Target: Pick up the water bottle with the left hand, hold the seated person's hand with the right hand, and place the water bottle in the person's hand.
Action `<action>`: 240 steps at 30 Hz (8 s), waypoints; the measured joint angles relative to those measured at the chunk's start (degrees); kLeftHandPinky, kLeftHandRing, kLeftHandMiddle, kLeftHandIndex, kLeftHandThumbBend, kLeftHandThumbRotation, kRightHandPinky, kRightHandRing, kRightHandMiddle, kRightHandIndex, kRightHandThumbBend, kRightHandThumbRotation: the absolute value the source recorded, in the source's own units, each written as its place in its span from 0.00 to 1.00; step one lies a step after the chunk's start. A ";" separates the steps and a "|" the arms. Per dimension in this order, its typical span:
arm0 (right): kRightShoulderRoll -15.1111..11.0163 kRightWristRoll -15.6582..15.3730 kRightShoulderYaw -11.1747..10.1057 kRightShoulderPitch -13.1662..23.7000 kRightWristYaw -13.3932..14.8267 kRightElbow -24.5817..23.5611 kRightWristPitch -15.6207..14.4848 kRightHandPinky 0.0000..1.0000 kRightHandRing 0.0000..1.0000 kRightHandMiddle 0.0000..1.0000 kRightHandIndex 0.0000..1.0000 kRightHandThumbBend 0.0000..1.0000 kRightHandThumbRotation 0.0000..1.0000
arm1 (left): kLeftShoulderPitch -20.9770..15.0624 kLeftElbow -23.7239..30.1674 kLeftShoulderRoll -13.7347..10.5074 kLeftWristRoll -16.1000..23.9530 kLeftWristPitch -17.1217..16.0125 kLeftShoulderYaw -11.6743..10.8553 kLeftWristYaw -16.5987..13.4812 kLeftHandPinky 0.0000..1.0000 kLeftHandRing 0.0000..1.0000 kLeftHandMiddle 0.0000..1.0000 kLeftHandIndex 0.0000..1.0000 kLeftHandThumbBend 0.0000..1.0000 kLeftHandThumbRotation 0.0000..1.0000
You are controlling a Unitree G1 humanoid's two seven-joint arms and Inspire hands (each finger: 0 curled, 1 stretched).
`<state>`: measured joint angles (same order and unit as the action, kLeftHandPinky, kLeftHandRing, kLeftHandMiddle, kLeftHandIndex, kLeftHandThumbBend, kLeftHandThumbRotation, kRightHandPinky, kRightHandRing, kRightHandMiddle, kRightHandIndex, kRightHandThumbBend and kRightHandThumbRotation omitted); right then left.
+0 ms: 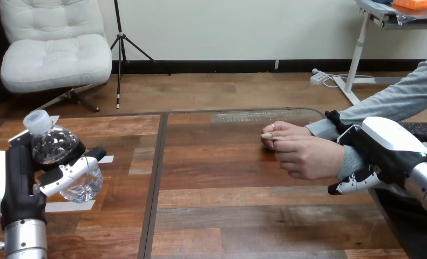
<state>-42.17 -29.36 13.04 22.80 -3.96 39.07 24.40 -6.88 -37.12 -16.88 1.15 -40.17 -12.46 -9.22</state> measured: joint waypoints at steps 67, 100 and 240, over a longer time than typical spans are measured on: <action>2.21 -5.21 0.20 0.01 14.45 5.78 6.51 0.15 0.20 0.26 0.27 0.85 0.00 | 0.81 1.69 0.43 0.30 1.46 0.18 0.31 0.25 0.30 0.35 0.37 0.72 0.00; 3.71 -10.44 3.18 0.65 24.88 11.75 9.35 0.18 0.23 0.28 0.28 0.87 0.00 | 1.17 2.93 1.97 3.94 0.80 0.67 0.06 0.24 0.29 0.33 0.36 0.72 0.00; 11.01 -8.64 4.80 4.26 17.59 12.94 9.59 0.15 0.19 0.25 0.26 0.75 0.00 | -8.97 4.71 11.15 3.20 5.74 9.85 11.73 0.22 0.27 0.32 0.34 0.69 0.00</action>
<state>-31.16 -38.01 17.84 27.06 13.63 52.00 34.00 -15.85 -32.41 -5.73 4.35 -34.43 -2.61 2.51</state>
